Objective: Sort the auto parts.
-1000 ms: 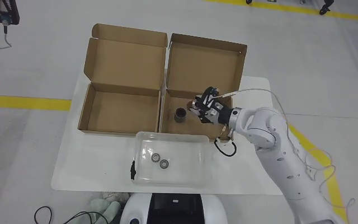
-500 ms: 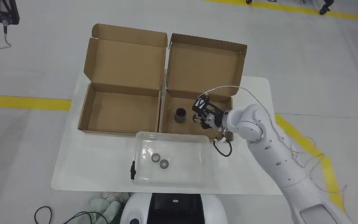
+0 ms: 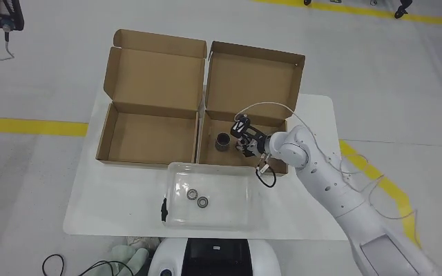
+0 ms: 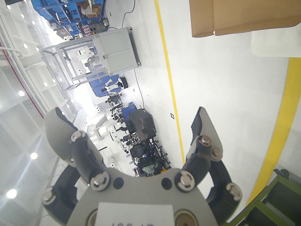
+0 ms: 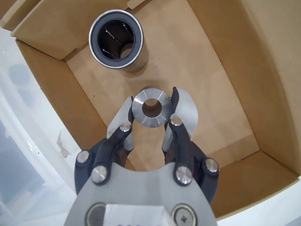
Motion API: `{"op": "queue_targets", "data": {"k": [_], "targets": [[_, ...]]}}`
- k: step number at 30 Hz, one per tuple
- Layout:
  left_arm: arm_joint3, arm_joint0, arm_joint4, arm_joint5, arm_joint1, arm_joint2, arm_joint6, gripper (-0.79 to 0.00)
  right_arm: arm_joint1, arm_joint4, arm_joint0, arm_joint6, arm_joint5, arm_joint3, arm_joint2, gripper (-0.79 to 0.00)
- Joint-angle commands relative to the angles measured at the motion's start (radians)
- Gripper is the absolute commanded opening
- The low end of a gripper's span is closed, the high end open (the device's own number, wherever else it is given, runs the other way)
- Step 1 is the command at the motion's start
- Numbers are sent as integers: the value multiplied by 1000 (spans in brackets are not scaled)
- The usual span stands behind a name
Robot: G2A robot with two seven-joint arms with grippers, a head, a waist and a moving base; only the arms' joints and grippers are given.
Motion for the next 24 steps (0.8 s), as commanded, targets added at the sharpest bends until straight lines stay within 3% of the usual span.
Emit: {"op": "queue_targets", "data": {"k": [1,2,4,5,6,10,14,24], "targets": [[0,0,0,0,0,0,0,0,-5,2,8,-8,3,18,-9,-711],[0,0,0,0,0,0,0,0,-7,5,12,-9,7,23,-12,-566],[0,0,0,0,0,0,0,0,-11,1,18,-9,8,26,-19,-391],[0,0,0,0,0,0,0,0,-12,0,21,-6,8,27,-22,-172],[0,0,0,0,0,0,0,0,-14,2,23,-5,9,28,-24,-74],[0,0,0,0,0,0,0,0,-18,1,32,-14,1,43,-28,-25],[0,0,0,0,0,0,0,0,-18,-9,38,-16,4,16,-23,-31],[0,0,0,0,0,0,0,0,19,-50,-33,23,-23,-305,64,-28]]}}
